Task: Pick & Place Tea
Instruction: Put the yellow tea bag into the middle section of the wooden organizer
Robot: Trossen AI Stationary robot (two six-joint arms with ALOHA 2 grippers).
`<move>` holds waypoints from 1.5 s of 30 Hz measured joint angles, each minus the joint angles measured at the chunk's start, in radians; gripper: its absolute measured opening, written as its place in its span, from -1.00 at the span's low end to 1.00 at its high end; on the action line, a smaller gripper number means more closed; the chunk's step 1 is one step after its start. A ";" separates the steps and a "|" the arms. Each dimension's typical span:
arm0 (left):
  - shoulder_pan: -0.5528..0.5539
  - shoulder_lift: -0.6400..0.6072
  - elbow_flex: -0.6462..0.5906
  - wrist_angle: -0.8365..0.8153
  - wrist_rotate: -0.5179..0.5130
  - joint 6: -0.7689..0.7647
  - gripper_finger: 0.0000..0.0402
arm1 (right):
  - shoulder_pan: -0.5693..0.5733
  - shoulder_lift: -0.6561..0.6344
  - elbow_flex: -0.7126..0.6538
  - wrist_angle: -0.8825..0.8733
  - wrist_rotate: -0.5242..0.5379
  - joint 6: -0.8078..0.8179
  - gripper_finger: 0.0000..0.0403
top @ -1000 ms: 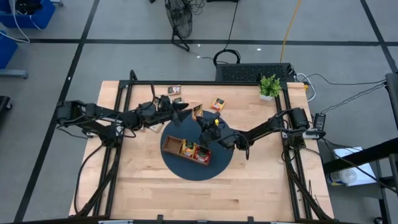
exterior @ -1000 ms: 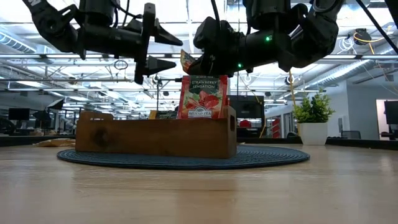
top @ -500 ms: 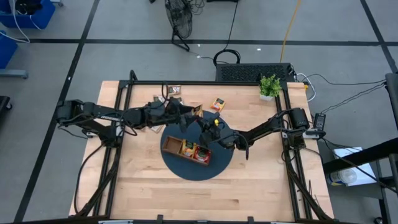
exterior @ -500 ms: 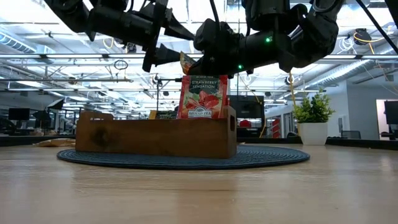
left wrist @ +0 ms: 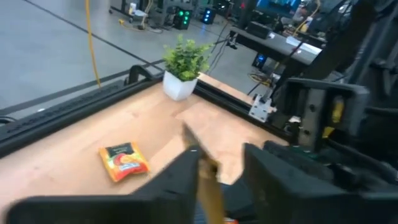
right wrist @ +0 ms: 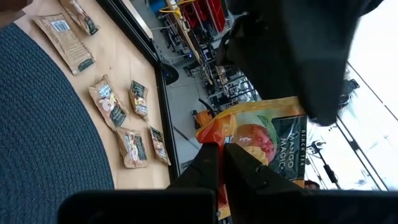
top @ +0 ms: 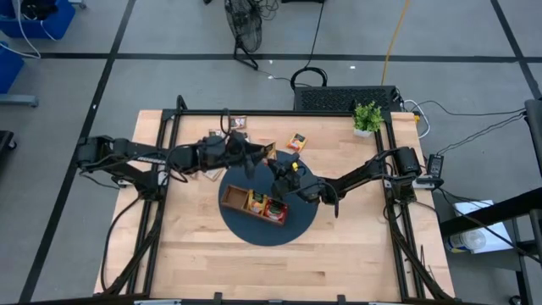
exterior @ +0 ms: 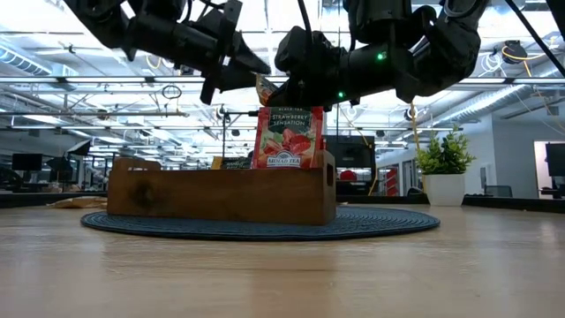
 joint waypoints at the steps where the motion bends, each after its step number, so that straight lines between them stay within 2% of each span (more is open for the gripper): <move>1: 0.006 0.000 0.000 -0.007 0.002 0.003 -0.50 | 0.000 0.000 0.000 0.000 0.000 -0.001 -1.00; 3: 0.022 0.000 0.000 -0.019 0.022 0.005 -0.78 | 0.002 0.000 0.000 0.000 0.000 -0.001 -1.00; 5: 0.034 0.000 0.000 -0.025 0.057 -0.002 -0.94 | 0.002 0.000 0.000 0.000 0.001 -0.001 -1.00; 9: 0.042 0.000 0.000 -0.027 0.086 0.015 -0.97 | 0.003 0.000 0.000 0.000 0.001 -0.001 -1.00; 14: 0.041 -0.032 0.000 -0.051 0.086 0.132 -0.98 | 0.024 -0.001 0.001 0.010 0.019 0.049 -0.90; 18: 0.042 -0.124 0.000 -0.089 -0.003 0.287 -0.99 | 0.058 -0.002 0.001 0.016 0.114 0.137 -0.75; 22: 0.041 -0.203 0.001 -0.219 -0.048 0.392 -0.99 | 0.096 0.000 0.000 0.019 0.186 0.207 -0.66; 24: 0.042 -0.236 0.000 -0.287 0.029 0.466 -0.99 | 0.117 0.000 0.000 0.021 0.218 0.235 -0.63; 26: 0.037 -0.252 -0.003 -0.368 0.175 0.549 -0.99 | 0.135 0.000 0.000 0.039 0.263 0.257 -0.62; 29: 0.015 -0.249 -0.053 -0.396 0.403 0.612 -0.99 | 0.157 -0.006 -0.001 0.078 0.346 0.240 -0.61; 31: 0.005 -0.250 -0.089 -0.361 0.458 0.626 -0.99 | 0.166 -0.012 -0.002 0.098 0.386 0.234 -0.61; 35: -0.009 -0.249 -0.186 -0.259 0.496 0.608 -1.00 | 0.174 -0.031 -0.003 0.116 0.422 0.226 -0.63; 38: -0.028 -0.241 -0.265 -0.086 0.542 0.581 -1.00 | 0.173 -0.029 -0.003 0.139 0.424 0.217 -0.64; 45: -0.078 -0.190 -0.424 0.224 0.546 0.553 -1.00 | 0.172 -0.029 -0.003 0.149 0.424 0.263 -0.64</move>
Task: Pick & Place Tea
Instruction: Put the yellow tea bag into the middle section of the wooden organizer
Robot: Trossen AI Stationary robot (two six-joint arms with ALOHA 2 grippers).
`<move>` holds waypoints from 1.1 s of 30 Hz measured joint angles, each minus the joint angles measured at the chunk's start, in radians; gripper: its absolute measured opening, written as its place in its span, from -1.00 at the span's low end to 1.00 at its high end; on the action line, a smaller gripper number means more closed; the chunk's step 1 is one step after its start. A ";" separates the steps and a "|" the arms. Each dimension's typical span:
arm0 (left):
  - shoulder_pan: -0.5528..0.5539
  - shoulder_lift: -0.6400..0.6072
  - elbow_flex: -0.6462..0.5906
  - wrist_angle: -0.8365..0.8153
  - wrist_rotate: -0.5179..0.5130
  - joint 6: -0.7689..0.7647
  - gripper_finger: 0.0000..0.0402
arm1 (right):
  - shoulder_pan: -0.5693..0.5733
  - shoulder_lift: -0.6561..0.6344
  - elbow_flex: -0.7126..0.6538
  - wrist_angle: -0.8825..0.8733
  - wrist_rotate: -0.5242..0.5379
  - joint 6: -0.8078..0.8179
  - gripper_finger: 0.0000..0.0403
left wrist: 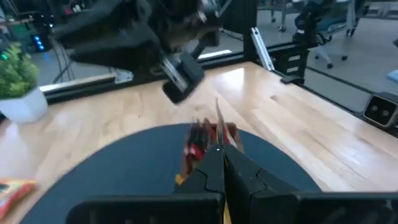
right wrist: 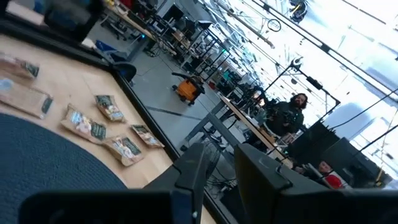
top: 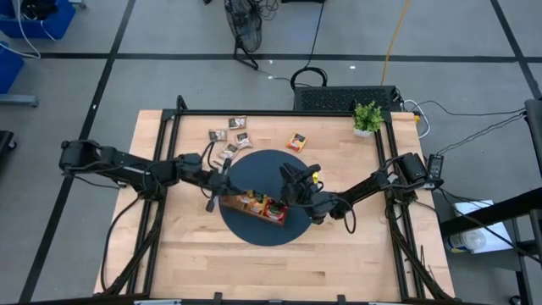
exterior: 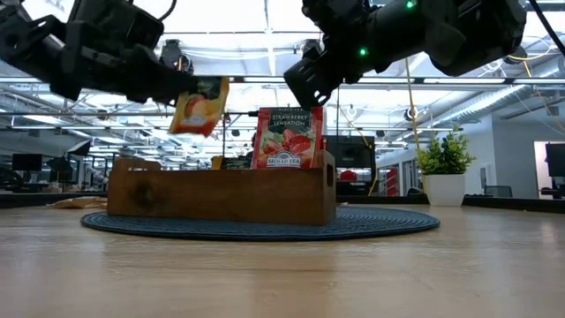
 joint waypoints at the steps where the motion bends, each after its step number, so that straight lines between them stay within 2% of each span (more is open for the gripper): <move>1: -0.007 0.012 -0.012 0.028 0.000 -0.006 -1.00 | 0.000 0.000 0.000 0.002 0.000 0.007 -0.64; 5: -0.036 0.063 -0.026 0.108 -0.002 0.028 -1.00 | 0.000 0.000 0.000 0.000 -0.002 0.031 -0.64; 12: -0.055 0.156 -0.021 0.176 -0.080 0.087 -1.00 | 0.000 0.000 0.000 -0.001 -0.003 0.043 -0.64; 33: -0.062 0.410 -0.020 0.453 -0.077 0.155 -1.00 | 0.000 0.000 0.000 -0.002 -0.003 0.043 -0.71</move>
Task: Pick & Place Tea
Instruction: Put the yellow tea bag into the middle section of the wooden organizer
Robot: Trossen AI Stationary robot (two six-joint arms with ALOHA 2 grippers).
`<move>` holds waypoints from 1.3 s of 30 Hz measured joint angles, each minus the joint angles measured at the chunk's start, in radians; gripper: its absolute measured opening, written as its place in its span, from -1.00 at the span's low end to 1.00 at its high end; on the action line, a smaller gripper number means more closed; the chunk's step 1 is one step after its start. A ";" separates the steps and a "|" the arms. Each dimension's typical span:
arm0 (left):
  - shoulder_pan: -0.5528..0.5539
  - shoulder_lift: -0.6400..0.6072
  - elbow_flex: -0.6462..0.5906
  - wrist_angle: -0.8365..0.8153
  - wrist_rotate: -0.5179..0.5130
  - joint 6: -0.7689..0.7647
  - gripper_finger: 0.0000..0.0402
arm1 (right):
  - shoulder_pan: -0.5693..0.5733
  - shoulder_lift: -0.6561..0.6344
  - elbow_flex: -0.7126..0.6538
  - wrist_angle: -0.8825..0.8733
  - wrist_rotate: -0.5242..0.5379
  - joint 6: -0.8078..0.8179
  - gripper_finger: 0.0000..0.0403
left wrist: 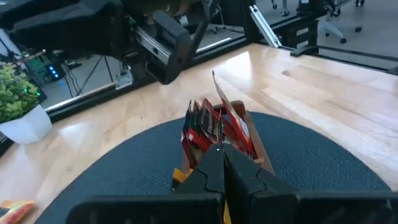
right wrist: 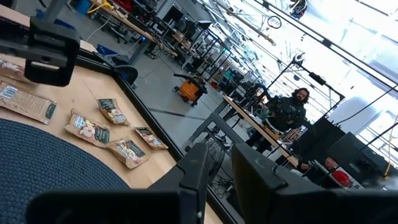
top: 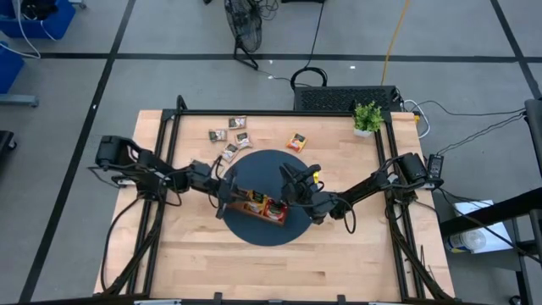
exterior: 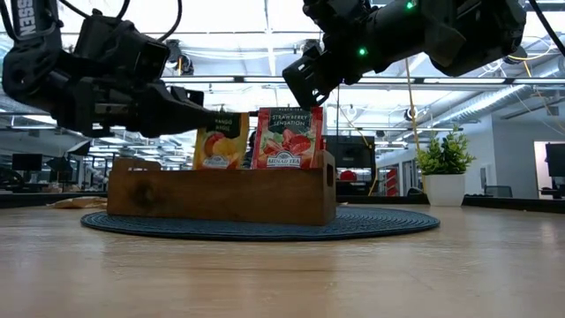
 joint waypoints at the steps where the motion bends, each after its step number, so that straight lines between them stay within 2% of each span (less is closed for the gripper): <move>1: 0.000 0.009 0.000 0.006 0.000 0.000 -1.00 | 0.000 0.000 0.000 0.000 0.000 0.000 -0.71; 16: 0.001 0.094 0.067 -0.007 -0.005 -0.012 -0.96 | 0.001 0.000 0.000 -0.007 0.000 0.015 -0.71; 26: 0.001 0.094 0.067 -0.034 -0.159 -0.059 -0.80 | 0.000 0.000 0.000 -0.025 0.000 0.013 -0.71; 32: 0.001 0.094 0.067 -0.005 -0.226 -0.100 -0.59 | 0.000 0.001 0.000 -0.069 0.000 0.023 -0.71; 39: 0.000 0.094 0.067 -0.005 -0.228 -0.101 -0.28 | 0.000 0.001 0.000 -0.094 0.000 0.040 -0.71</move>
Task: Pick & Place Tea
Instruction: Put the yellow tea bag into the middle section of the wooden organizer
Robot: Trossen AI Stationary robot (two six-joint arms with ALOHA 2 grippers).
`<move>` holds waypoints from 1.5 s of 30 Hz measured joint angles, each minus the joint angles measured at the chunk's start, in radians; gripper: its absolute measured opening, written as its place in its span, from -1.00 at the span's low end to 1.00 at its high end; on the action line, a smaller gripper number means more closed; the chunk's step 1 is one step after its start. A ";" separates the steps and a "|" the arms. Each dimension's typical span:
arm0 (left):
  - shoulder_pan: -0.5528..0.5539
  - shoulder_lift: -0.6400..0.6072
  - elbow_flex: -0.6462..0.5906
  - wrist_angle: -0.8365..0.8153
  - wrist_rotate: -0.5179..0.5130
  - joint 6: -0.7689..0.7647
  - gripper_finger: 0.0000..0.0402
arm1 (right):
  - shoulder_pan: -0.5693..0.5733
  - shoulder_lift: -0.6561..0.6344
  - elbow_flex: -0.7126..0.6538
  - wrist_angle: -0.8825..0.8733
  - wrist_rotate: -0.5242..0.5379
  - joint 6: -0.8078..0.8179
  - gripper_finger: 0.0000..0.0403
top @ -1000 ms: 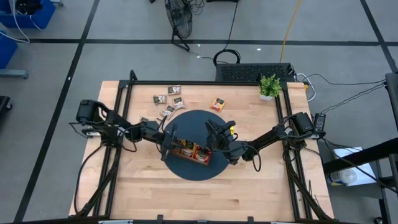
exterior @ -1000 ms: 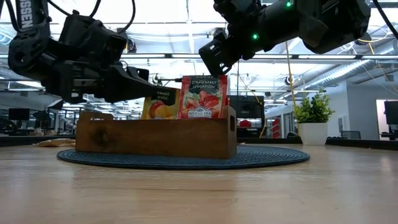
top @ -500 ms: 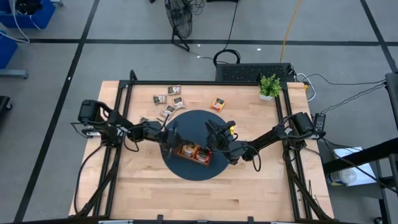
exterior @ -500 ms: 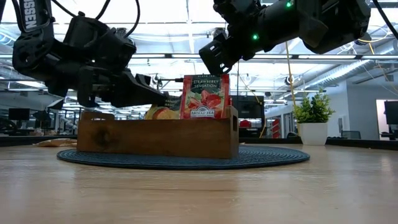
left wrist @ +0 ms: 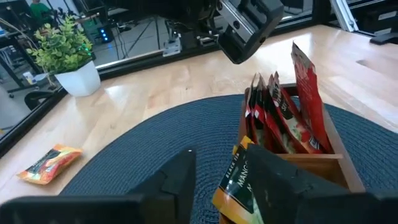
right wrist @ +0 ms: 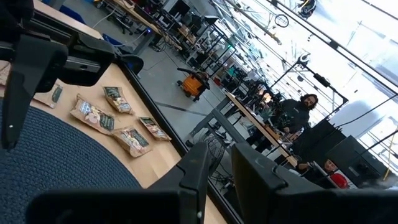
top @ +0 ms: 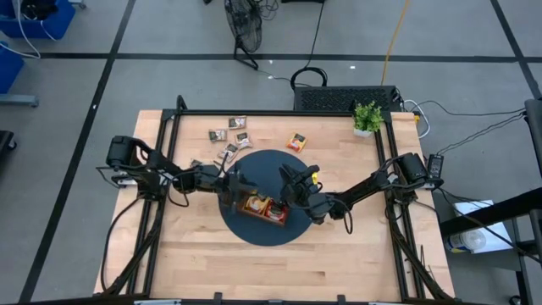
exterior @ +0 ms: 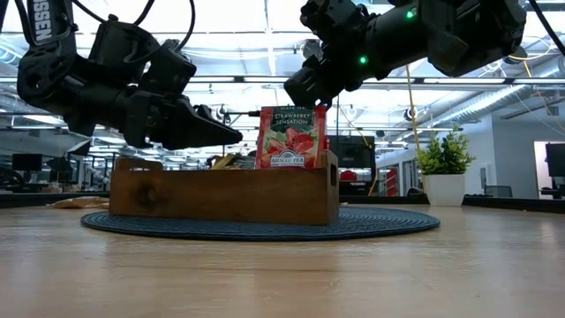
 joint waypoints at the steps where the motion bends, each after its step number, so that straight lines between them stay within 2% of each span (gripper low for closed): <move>1: 0.000 0.000 0.000 0.000 0.000 0.002 -0.24 | 0.000 0.000 0.000 0.000 0.000 0.000 -0.71; 7: 0.000 -0.047 0.000 -0.004 -0.005 0.035 -0.11 | 0.000 0.000 0.000 0.000 0.000 0.000 -0.71; 11: 0.000 -0.173 0.001 -0.075 -0.038 -0.019 -0.09 | 0.000 0.000 0.000 0.000 0.005 -0.010 -0.71; 13: 0.000 -0.265 0.029 -0.260 -0.058 -0.001 -0.12 | 0.002 0.000 0.000 0.001 0.043 -0.052 -0.71; 14: 0.000 -0.320 0.058 -0.409 -0.066 0.011 -0.14 | 0.002 0.000 0.000 0.008 0.076 -0.082 -0.71; 17: 0.002 -0.434 0.231 -0.984 -0.097 0.034 -0.24 | 0.002 -0.006 -0.001 0.104 0.205 -0.188 -0.71; 20: -0.011 -0.441 0.419 -1.420 -0.102 0.026 -0.38 | 0.002 -0.046 -0.020 0.132 0.232 -0.202 -0.71; 22: -0.037 -0.427 0.504 -1.549 -0.074 0.049 -0.50 | 0.002 -0.064 -0.042 0.131 0.234 -0.176 -0.71; 26: -0.103 -0.389 0.567 -1.617 0.002 0.193 -0.86 | 0.002 -0.102 -0.106 0.131 0.204 -0.077 -0.71; 28: -0.125 -0.352 0.580 -1.572 0.009 0.215 -0.95 | 0.002 -0.114 -0.146 0.127 0.187 -0.027 -0.71; 37: -0.137 -0.146 0.603 -1.507 -0.016 0.245 -0.99 | 0.002 -0.113 -0.184 0.117 0.180 0.017 -0.71; 41: -0.135 -0.072 0.680 -1.553 0.002 0.256 -0.99 | 0.002 -0.113 -0.184 0.123 0.179 0.007 -0.71; 45: -0.133 -0.015 0.757 -1.670 0.016 0.264 -0.99 | 0.004 -0.113 -0.184 0.115 0.181 0.017 -0.71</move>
